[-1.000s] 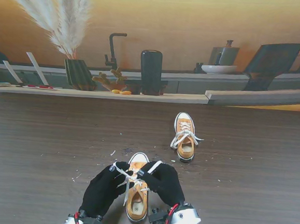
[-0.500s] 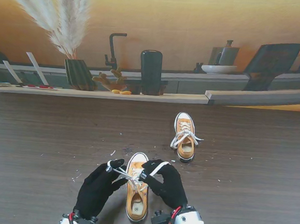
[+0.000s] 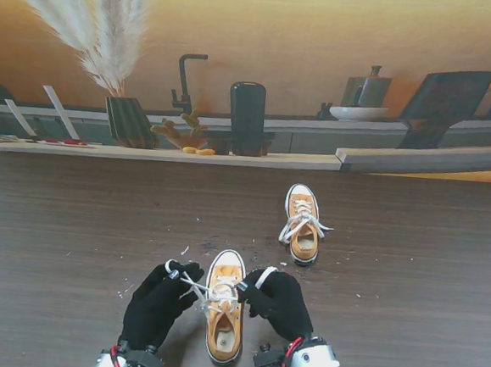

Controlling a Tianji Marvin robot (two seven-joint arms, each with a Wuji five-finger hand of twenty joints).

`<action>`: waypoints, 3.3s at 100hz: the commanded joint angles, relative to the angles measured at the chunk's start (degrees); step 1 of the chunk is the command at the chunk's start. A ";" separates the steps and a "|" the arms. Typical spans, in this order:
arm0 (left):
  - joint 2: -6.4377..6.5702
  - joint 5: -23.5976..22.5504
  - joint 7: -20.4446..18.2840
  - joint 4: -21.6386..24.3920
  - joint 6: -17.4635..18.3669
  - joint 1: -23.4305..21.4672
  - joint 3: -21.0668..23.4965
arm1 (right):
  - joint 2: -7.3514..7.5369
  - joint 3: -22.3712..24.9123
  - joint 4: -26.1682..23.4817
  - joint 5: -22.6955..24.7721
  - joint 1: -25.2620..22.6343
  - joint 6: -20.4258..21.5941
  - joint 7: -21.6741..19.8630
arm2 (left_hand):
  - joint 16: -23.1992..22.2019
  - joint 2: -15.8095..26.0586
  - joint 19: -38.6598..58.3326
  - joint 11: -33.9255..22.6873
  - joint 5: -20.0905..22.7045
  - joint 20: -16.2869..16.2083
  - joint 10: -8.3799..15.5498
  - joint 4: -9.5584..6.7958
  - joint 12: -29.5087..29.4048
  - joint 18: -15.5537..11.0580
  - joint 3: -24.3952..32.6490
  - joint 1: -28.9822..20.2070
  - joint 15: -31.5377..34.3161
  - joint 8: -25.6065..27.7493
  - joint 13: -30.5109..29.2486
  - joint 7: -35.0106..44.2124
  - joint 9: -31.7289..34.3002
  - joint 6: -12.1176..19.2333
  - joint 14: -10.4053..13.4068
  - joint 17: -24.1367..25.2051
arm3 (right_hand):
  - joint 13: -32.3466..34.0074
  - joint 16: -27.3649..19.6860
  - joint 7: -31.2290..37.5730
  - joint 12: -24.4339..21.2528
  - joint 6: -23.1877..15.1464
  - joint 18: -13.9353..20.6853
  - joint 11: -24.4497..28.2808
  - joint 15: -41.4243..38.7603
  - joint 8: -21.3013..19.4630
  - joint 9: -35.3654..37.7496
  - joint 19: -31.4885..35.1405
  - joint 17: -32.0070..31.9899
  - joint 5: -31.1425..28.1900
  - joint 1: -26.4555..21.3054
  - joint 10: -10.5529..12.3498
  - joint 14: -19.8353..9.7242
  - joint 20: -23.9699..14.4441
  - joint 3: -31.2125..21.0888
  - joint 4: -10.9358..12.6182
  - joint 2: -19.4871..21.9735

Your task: Tie the shoelaces into a bow on the shoes

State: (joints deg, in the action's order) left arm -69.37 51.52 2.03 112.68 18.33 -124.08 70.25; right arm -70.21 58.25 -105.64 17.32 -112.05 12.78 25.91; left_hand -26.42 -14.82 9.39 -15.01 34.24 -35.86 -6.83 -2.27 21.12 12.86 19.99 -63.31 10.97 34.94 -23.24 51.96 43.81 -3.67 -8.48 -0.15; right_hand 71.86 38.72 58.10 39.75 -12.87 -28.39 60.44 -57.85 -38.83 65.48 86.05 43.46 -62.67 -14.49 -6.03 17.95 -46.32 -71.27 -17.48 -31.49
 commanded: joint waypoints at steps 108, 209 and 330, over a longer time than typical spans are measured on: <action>-1.73 1.11 3.51 -3.91 -11.40 6.38 3.16 | -0.46 5.19 -2.65 -9.97 -1.50 -10.01 -2.60 | -25.01 -0.81 110.42 -54.52 -7.71 -0.40 -2.04 -9.09 41.60 -8.70 3.06 2.06 83.61 12.04 -41.11 16.52 17.01 7.80 7.54 -59.88 | 3.69 40.08 0.15 8.49 12.65 15.15 9.83 -33.97 -10.87 12.74 28.43 24.27 -7.34 -0.30 -6.36 -30.14 -1.16 -5.29 3.25 -1.81; -1.71 -5.62 3.66 -7.69 -14.18 3.73 9.55 | -0.28 12.92 2.22 -6.69 -3.27 -14.75 -2.68 | -25.02 0.01 106.74 -54.84 -7.37 -2.56 -3.22 -8.59 41.59 -6.46 0.84 -0.18 82.02 11.39 -38.83 15.96 16.27 6.62 6.42 -54.75 | 3.45 36.26 1.32 7.40 13.74 13.53 8.89 -32.80 -9.49 12.17 25.92 23.84 -6.48 -2.23 -6.37 -27.12 -1.08 -6.00 1.74 -4.04; -0.15 -45.27 9.94 -9.77 -12.01 1.64 13.98 | 0.18 15.36 4.72 3.54 -3.88 -15.96 0.52 | -10.29 7.86 38.58 -4.35 -13.87 -7.44 -0.12 -5.01 9.45 -0.05 -13.04 17.90 15.18 -14.40 7.22 -30.59 -20.05 1.65 -3.40 1.66 | -15.26 51.22 -18.57 2.61 4.79 5.34 1.81 1.54 12.85 -17.35 1.90 -11.26 16.05 -2.41 -7.21 -8.47 -2.62 10.02 3.51 2.13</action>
State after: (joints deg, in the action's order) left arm -70.81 6.01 13.51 102.25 7.23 -121.58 83.31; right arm -70.86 73.07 -99.61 21.19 -114.98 -3.04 28.22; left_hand -38.50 -8.50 50.42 -21.39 21.80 -43.94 -9.38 -6.52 33.28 14.20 9.39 -48.08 28.86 22.83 -17.59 24.79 25.64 -3.76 -12.93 0.56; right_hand 58.03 87.59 41.30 43.15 -5.00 -24.43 62.44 -56.69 -27.96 49.97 88.30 33.71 -49.58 -19.12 -12.34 10.71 -47.94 -64.23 -15.16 -30.54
